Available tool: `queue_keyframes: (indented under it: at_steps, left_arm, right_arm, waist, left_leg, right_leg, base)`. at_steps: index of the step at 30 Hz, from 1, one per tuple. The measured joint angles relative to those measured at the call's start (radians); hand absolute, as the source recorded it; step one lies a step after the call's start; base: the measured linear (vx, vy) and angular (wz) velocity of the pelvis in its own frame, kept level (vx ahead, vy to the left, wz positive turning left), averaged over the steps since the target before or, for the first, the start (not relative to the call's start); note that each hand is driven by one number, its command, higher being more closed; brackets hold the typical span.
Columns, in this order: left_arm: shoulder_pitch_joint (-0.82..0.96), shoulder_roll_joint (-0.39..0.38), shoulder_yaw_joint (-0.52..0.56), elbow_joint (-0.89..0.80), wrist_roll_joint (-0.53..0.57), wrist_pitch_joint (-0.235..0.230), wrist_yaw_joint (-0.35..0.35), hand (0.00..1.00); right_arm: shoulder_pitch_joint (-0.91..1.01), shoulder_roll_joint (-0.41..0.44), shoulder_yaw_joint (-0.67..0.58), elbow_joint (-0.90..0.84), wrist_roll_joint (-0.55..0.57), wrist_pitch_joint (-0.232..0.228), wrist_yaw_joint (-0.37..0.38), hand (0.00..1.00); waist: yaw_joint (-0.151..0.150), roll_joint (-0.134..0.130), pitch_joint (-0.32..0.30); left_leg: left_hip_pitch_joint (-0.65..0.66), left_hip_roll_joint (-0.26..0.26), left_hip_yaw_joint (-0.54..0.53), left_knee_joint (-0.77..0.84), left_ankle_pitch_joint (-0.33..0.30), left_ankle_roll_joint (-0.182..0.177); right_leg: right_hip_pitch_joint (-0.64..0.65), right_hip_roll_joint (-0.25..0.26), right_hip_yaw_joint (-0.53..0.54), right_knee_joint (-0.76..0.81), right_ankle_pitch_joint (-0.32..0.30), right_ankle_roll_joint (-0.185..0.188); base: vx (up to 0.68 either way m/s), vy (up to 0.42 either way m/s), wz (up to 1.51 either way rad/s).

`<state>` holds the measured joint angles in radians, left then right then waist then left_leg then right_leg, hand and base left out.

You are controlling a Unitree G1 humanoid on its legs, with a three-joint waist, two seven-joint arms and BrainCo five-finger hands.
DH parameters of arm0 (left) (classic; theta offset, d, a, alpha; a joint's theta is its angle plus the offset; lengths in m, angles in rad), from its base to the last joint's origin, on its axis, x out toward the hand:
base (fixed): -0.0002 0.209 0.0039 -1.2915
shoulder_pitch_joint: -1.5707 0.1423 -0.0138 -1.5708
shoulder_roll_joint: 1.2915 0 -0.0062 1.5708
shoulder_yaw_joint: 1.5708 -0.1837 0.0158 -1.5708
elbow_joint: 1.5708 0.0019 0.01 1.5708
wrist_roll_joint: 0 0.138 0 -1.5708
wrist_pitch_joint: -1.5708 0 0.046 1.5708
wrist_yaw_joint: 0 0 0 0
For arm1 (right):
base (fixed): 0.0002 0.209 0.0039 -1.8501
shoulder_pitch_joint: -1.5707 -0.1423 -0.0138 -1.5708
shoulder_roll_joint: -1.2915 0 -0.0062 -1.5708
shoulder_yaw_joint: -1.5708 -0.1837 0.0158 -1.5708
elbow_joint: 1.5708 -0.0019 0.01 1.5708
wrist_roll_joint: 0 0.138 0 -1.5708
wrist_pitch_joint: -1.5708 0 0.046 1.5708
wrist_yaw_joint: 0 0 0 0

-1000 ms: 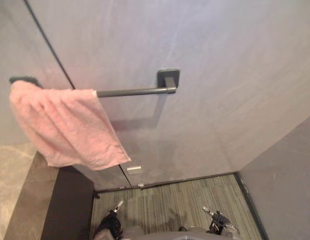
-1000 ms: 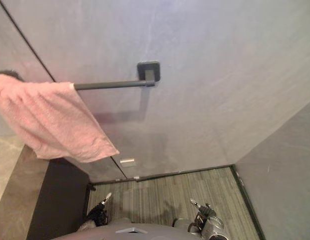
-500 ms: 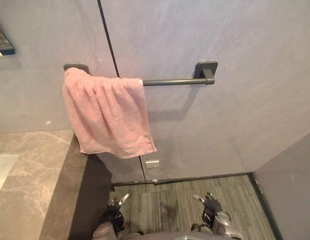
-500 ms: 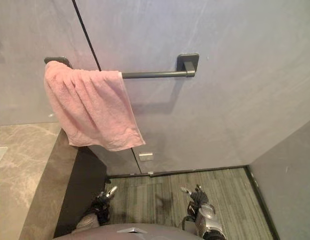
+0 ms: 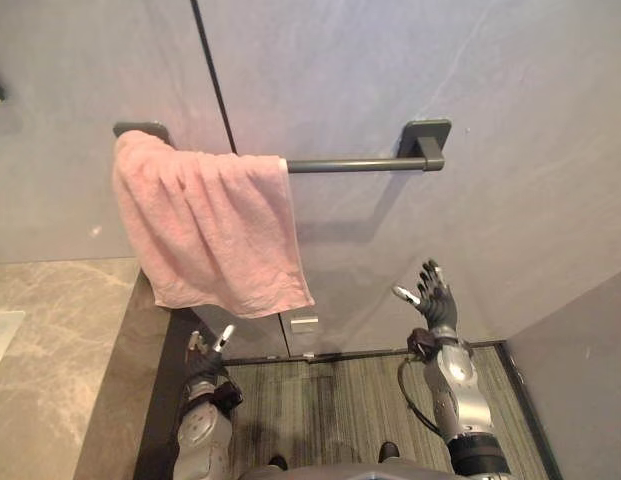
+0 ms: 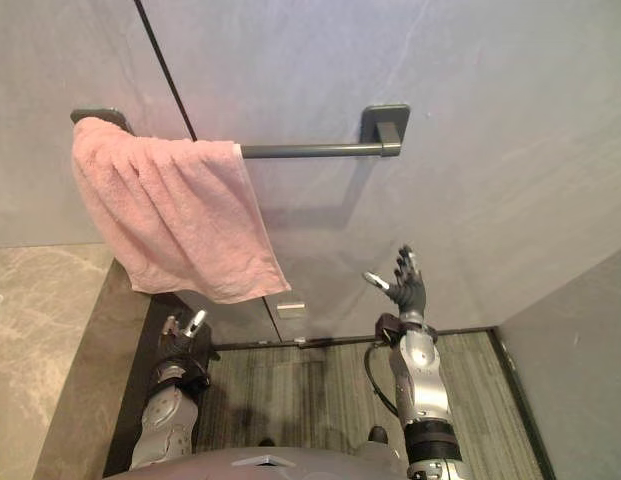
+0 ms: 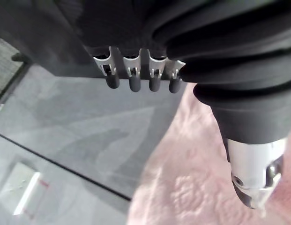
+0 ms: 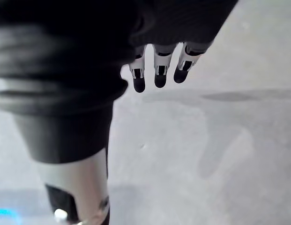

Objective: Organize washtable

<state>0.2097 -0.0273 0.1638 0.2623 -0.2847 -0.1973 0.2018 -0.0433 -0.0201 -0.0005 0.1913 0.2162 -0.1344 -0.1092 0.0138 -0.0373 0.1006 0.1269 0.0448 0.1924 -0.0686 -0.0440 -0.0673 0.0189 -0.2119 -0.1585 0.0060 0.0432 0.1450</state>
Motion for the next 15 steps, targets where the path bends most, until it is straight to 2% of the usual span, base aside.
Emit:
queue_keyframes:
  at_steps: [2, 5, 10, 15]
  left_arm:
    - [0.005, -0.011, 0.008, -0.043, 0.007, -0.002, 0.020, 0.00]
    - [0.019, -0.012, 0.021, -0.097, 0.076, -0.004, 0.043, 0.00]
    - [0.023, -0.013, 0.034, -0.148, 0.077, -0.004, 0.062, 0.00]
    - [0.022, -0.017, 0.032, -0.172, 0.075, -0.006, 0.076, 0.00]
  right_arm:
    - [-0.044, 0.000, 0.036, -0.006, 0.001, -0.012, 0.001, 0.00]
    - [-0.052, -0.001, 0.056, -0.004, 0.049, -0.012, -0.007, 0.00]
    - [-0.162, -0.033, 0.166, -0.004, 0.080, -0.003, -0.021, 0.00]
    - [-0.267, -0.039, 0.279, 0.019, 0.091, -0.006, 0.005, 0.00]
  waist:
    - [0.003, -0.001, 0.000]
    - [0.003, -0.002, 0.001]
    - [0.000, -0.001, 0.001]
    - [0.006, 0.000, 0.003]
  left_leg:
    - [0.001, 0.000, -0.011, -0.001, 0.000, 0.000]
    - [0.000, 0.000, -0.021, -0.001, 0.001, 0.001]
    - [0.000, 0.004, -0.032, -0.014, 0.015, -0.003]
    - [-0.006, 0.019, -0.044, -0.035, 0.032, -0.015]
  right_leg:
    - [0.008, -0.001, -0.012, 0.000, 0.000, 0.000]
    - [0.012, -0.002, -0.018, 0.000, 0.000, 0.000]
    - [0.012, 0.002, -0.025, 0.000, 0.001, -0.001]
    - [0.011, 0.018, -0.045, -0.001, 0.004, -0.009]
  base:
    - [0.01, 0.001, 0.15]
    - [0.00, 0.001, 0.05]
    - [-0.04, -0.010, 0.05]
    - [-0.07, -0.032, 0.10]
